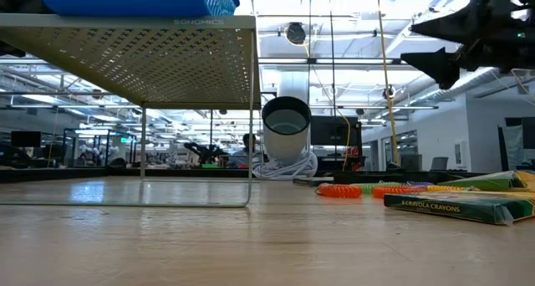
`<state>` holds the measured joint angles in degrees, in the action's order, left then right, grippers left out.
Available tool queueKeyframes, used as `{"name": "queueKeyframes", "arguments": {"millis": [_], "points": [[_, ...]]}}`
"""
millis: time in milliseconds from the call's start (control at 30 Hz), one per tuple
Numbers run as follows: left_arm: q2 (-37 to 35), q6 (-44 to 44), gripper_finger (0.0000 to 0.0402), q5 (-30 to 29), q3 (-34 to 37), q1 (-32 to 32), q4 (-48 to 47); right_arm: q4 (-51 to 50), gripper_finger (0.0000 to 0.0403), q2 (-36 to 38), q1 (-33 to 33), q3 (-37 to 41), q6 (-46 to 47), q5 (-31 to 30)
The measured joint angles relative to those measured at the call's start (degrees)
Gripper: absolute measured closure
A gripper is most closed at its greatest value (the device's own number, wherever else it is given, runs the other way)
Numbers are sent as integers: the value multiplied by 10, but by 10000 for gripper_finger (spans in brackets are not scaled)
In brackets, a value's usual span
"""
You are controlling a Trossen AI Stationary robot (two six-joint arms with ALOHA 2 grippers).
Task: Pick & Place Office Desk Supplies
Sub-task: Put the crayon box into the top blue bin on the shelf
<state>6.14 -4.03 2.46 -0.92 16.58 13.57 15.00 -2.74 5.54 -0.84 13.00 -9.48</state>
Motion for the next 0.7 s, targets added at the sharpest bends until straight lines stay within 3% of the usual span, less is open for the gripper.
{"name": "queueKeyframes", "arguments": {"millis": [300, 367, 467, 533, 633, 700], "points": [[0, 0, 286, 0, 0, 0, 0, 19, 80, 0, 1, 0, 161, -133], [0, 0, 286, 0, 0, 0, 0, 28, 80, -1, 2, -3, 214, -86], [0, 0, 286, 0, 0, 0, 0, 48, 80, -19, 0, -33, 290, 42], [0, 0, 286, 0, 0, 0, 0, 13, 80, -54, -15, -63, 308, 93], [0, 0, 286, 0, 0, 0, 0, -49, 80, -136, -46, -144, 302, 108], [0, 0, 286, 0, 0, 0, 0, -161, 80, -202, -63, -208, 299, 115]]}}
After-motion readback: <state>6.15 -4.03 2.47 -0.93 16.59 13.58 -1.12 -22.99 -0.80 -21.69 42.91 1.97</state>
